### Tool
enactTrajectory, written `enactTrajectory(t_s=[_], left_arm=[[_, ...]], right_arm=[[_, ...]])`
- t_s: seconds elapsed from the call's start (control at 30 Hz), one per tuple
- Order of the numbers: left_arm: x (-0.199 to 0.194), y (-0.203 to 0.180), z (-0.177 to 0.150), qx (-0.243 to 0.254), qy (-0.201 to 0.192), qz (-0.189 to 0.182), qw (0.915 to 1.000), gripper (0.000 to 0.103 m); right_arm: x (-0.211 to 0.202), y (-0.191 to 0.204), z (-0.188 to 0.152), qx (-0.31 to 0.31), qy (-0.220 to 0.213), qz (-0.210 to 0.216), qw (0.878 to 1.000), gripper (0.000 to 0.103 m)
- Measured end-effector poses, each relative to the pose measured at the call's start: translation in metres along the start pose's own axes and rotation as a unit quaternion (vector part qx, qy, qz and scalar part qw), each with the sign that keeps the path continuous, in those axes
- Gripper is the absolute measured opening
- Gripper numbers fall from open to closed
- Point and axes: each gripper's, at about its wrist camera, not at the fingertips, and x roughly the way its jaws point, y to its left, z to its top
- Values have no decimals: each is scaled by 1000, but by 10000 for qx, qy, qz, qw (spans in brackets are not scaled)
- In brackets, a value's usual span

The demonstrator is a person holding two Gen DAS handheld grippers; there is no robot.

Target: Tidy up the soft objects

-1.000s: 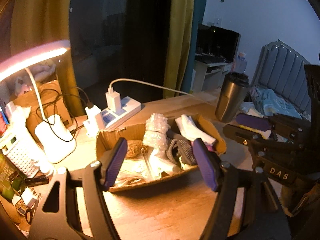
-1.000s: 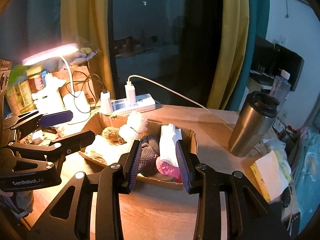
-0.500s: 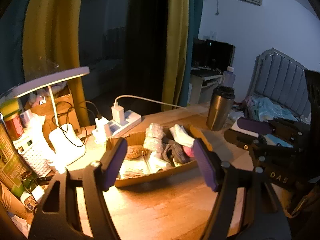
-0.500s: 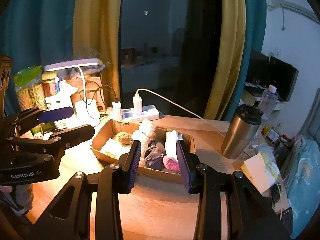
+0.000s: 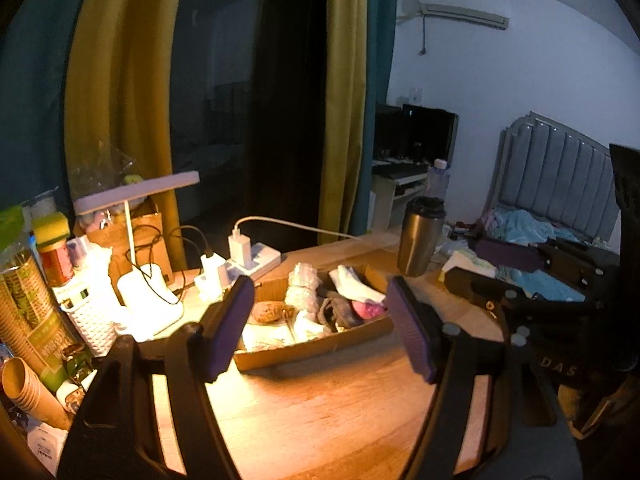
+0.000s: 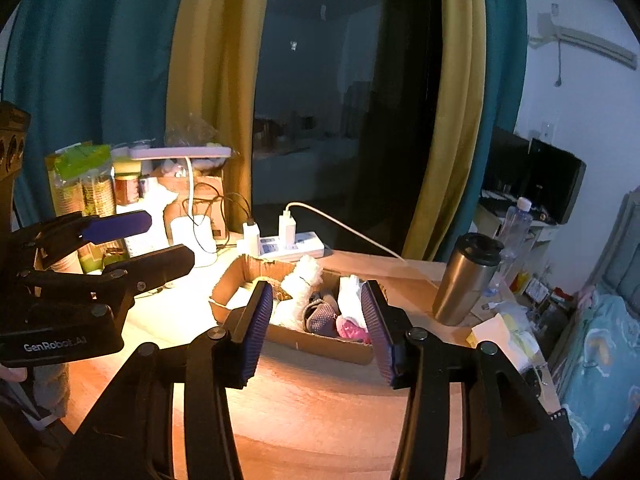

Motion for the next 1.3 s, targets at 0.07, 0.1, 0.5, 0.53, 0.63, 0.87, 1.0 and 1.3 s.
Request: enactTrajectory(t_s=[0.07, 0.1, 0.5, 0.53, 0.63, 0.87, 1.0, 1.3], left_arm=[[-9, -1, 0, 8, -69, 3, 10000, 71], [-13, -2, 0, 10, -108, 5, 9999, 72], [-68, -8, 11, 86, -599, 93, 9981, 88], [-72, -11, 13, 117, -620, 115, 9979, 96], [-85, -17, 18, 173, -765, 169, 9968, 98], [-110, -19, 27, 99, -959, 264, 9950, 99], [-117, -22, 29, 118, -1001, 323, 9944, 99], [-126, -30, 32, 168, -1059, 460, 9932, 99]], right_arm=[[-10, 3, 0, -7, -78, -20, 10000, 49], [-15, 4, 0, -6, -113, -30, 9999, 49], [-71, 14, 11, 107, -615, -129, 9980, 61], [-75, 13, 12, 135, -656, -147, 9976, 64], [-89, 11, 18, 193, -778, -222, 9965, 75], [-124, 5, 25, 370, -1056, -482, 9925, 87], [-136, 1, 24, 460, -1132, -549, 9910, 87], [-144, -4, 20, 503, -1204, -587, 9897, 87]])
